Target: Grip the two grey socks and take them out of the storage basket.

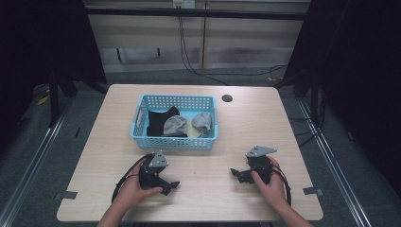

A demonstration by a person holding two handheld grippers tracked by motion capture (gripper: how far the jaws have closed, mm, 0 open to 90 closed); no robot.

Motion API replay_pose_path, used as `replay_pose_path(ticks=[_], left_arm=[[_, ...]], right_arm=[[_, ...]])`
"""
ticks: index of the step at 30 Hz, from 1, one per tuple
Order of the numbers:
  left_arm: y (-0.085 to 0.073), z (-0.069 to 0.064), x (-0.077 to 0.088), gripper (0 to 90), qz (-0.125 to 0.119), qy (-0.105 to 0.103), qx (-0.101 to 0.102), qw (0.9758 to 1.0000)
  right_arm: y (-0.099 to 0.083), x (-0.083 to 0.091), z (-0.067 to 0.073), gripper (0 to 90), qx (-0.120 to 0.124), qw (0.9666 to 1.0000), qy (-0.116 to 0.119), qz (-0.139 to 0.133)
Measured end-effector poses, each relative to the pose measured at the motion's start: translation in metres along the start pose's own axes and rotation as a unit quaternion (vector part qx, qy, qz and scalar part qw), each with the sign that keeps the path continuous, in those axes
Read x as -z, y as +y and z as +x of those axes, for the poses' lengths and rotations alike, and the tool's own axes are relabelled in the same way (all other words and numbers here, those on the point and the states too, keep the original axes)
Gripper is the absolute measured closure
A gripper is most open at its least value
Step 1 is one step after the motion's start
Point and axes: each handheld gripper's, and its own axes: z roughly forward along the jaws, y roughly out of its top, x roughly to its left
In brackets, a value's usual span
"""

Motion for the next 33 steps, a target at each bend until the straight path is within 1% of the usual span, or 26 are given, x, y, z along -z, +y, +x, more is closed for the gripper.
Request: replay_pose_path(ticks=[5, 7, 8, 9, 10, 11, 12, 13, 14, 15, 16, 17, 18, 19, 20, 21, 22, 23, 24, 25, 26, 28, 29, 30, 31, 33], left_arm=[[0.001, -0.002, 0.0, 0.0, 0.002, 0.006, 0.009, 0.9999], [0.002, -0.001, 0.0, 0.3, 0.005, 0.007, 0.007, 0.9999], [0.005, -0.003, 0.001, 1.2, 0.023, 0.01, 0.015, 0.9996], [0.005, -0.003, 0.001, 3.1, 0.023, 0.01, 0.015, 0.9996], [0.009, -0.004, 0.005, 6.0, 0.044, 0.015, 0.022, 0.9987], [0.009, -0.004, 0.005, 9.3, 0.044, 0.015, 0.022, 0.9987], [0.013, -0.004, 0.008, 13.1, 0.06, 0.015, 0.028, 0.9977], [0.013, -0.004, 0.008, 16.7, 0.06, 0.015, 0.028, 0.9977], [0.018, -0.001, 0.011, 16.8, 0.083, 0.001, 0.047, 0.9954], [0.018, -0.001, 0.011, 17.0, 0.083, 0.001, 0.047, 0.9954], [0.022, 0.0, 0.014, 18.2, 0.107, -0.005, 0.065, 0.992], [0.025, 0.001, 0.015, 20.2, 0.12, -0.007, 0.072, 0.9901], [0.027, 0.002, 0.015, 21.4, 0.133, -0.009, 0.077, 0.9881], [0.027, 0.002, 0.015, 21.5, 0.133, -0.009, 0.077, 0.9881], [0.032, 0.003, 0.017, 21.7, 0.152, -0.015, 0.086, 0.9845], [0.036, 0.004, 0.018, 22.1, 0.163, -0.016, 0.085, 0.9829], [0.04, 0.005, 0.019, 22.2, 0.169, -0.015, 0.087, 0.9817], [0.04, 0.005, 0.019, 22.3, 0.169, -0.015, 0.087, 0.9817], [0.048, 0.008, 0.022, 22.3, 0.184, -0.018, 0.089, 0.9787], [0.048, 0.008, 0.022, 22.3, 0.184, -0.018, 0.089, 0.9787], [0.056, 0.01, 0.025, 22.4, 0.191, -0.019, 0.094, 0.977], [0.06, 0.012, 0.027, 22.4, 0.193, -0.02, 0.095, 0.9765], [0.064, 0.014, 0.028, 22.4, 0.194, -0.019, 0.093, 0.9763], [0.071, 0.017, 0.032, 22.4, 0.194, -0.018, 0.099, 0.9758], [0.071, 0.017, 0.032, 22.4, 0.194, -0.018, 0.099, 0.9758], [0.079, 0.021, 0.036, 22.4, 0.191, -0.016, 0.1, 0.9764]], right_arm=[[0.0, 0.0, 0.0, 11.1, 0.0, 1.0, 0.0, 0.0], [0.0, 0.0, 0.0, 11.1, 0.0, 1.0, 0.0, 0.0], [0.0, 0.0, 0.0, 11.1, 0.001, 1.0, 0.0, 0.0], [0.0, 0.0, 0.0, 11.1, 0.001, 1.0, 0.0, 0.0], [0.0, 0.0, 0.0, 11.1, 0.001, 1.0, 0.0, 0.0], [0.0, 0.0, 0.0, 11.1, 0.001, 1.0, 0.0, 0.0], [0.0, 0.0, 0.0, 11.1, 0.001, 1.0, 0.0, 0.0], [0.0, 0.0, 0.0, 11.1, 0.002, 1.0, 0.0, 0.0], [0.0, 0.0, 0.0, 11.0, 0.002, 1.0, 0.0, 0.0], [0.0, 0.0, 0.0, 11.0, 0.002, 1.0, 0.0, 0.0], [0.0, 0.0, 0.0, 11.0, -0.001, 1.0, 0.0, 0.002], [0.0, 0.0, 0.0, 11.1, -0.001, 1.0, 0.0, 0.002], [0.0, 0.0, 0.0, 11.0, -0.001, 1.0, 0.0, 0.002], [0.0, 0.0, 0.0, 11.0, -0.001, 1.0, 0.0, 0.002], [0.0, 0.0, 0.0, 11.0, 0.0, 1.0, 0.0, 0.001], [0.0, 0.0, 0.0, 11.0, -0.001, 1.0, 0.0, 0.001], [0.0, 0.0, 0.0, 11.1, 0.0, 1.0, 0.0, 0.001], [0.0, 0.0, 0.0, 11.1, -0.001, 1.0, 0.0, 0.001], [0.0, 0.0, 0.0, 11.0, -0.002, 1.0, 0.0, 0.002], [0.0, 0.0, 0.0, 11.0, -0.002, 1.0, 0.0, 0.002], [0.0, 0.0, 0.0, 11.0, -0.002, 1.0, 0.001, 0.001], [0.0, 0.0, 0.0, 11.0, -0.001, 1.0, 0.001, 0.001], [0.0, 0.0, 0.0, 11.0, -0.002, 1.0, 0.001, 0.001], [0.0, 0.0, 0.0, 11.0, -0.002, 1.0, 0.001, 0.001], [0.0, 0.0, 0.0, 11.0, -0.002, 1.0, 0.001, 0.001], [0.0, 0.0, 0.0, 11.0, -0.002, 1.0, 0.001, 0.001]])
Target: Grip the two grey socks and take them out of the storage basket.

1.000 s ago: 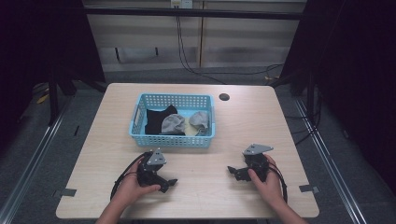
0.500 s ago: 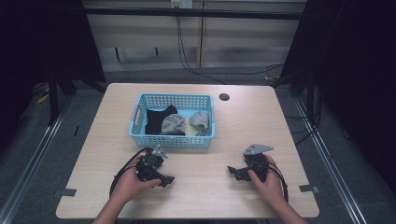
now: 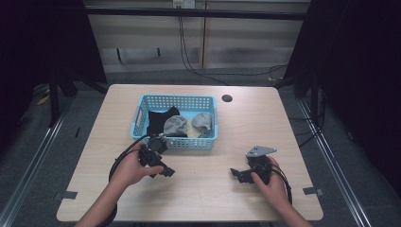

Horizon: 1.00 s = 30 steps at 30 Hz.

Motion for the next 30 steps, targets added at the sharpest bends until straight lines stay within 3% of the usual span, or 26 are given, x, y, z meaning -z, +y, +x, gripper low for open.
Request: replay_pose_path(ticks=[3, 10, 16, 19, 25, 30], left_arm=[[0.01, 0.002, 0.009, 22.4, -0.001, -0.002, 0.011, 0.9999], [0.032, 0.01, 0.022, 22.7, 0.008, 0.003, 0.015, 0.9999], [0.05, 0.021, 0.031, 22.8, 0.0, 0.011, 0.035, 0.9993], [0.062, 0.031, 0.036, 23.2, -0.015, 0.023, 0.055, 0.9981], [0.079, 0.05, 0.028, 23.7, -0.029, 0.054, 0.086, 0.9945], [0.09, 0.058, 0.015, 24.3, -0.025, 0.071, 0.088, 0.9932]], right_arm=[[0.0, 0.0, 0.0, 11.0, 0.0, 1.0, 0.0, 0.0], [0.0, 0.0, 0.0, 11.0, 0.0, 1.0, 0.0, 0.0], [0.0, 0.0, 0.0, 11.0, -0.001, 1.0, 0.0, 0.0], [0.0, 0.0, 0.0, 11.0, -0.002, 1.0, 0.0, -0.001], [0.0, 0.0, 0.0, 11.0, 0.001, 1.0, -0.001, -0.002], [0.0, 0.0, 0.0, 11.1, 0.0, 1.0, -0.001, -0.002]])
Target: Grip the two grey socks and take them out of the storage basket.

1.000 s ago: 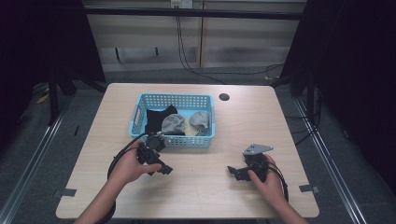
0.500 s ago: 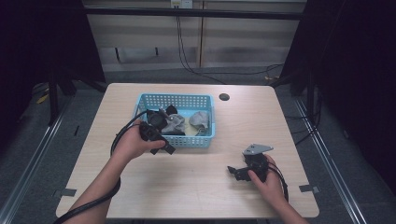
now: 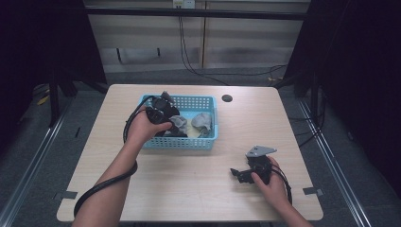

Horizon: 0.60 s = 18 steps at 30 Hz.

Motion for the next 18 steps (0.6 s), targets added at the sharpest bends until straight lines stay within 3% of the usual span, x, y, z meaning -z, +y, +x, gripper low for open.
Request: replay_pose_path(ticks=[2, 7, 9, 18], left_arm=[[0.008, 0.0, -0.014, 24.4, 0.006, 0.006, 0.003, 1.0], [0.017, 0.001, -0.031, 26.1, 0.01, 0.009, 0.014, 0.9998], [0.023, 0.005, -0.041, 26.4, 0.025, 0.014, 0.021, 0.9994], [0.029, 0.014, -0.059, 28.9, 0.046, 0.009, 0.051, 0.9976]], right_arm=[[0.0, 0.0, 0.0, 11.0, 0.0, 1.0, 0.0, 0.0], [0.0, 0.0, 0.0, 11.0, 0.001, 1.0, 0.0, 0.0], [0.0, 0.0, 0.0, 11.0, 0.001, 1.0, 0.0, 0.0], [0.0, 0.0, 0.0, 11.0, -0.002, 1.0, 0.0, 0.001]])
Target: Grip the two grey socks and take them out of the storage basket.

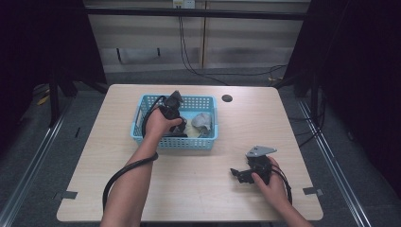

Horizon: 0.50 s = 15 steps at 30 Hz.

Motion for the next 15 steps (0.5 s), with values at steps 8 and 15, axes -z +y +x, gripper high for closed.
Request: replay_pose_path(ticks=[8, 15], left_arm=[[0.002, 0.003, -0.014, 41.5, 0.032, -0.007, 0.018, 0.9993], [0.004, -0.001, -0.021, 66.8, 0.064, -0.006, 0.013, 0.9979]], right_arm=[[0.0, 0.0, 0.0, 11.0, 0.0, 1.0, 0.001, 0.0], [0.0, 0.0, 0.0, 11.1, 0.002, 1.0, 0.0, -0.001]])
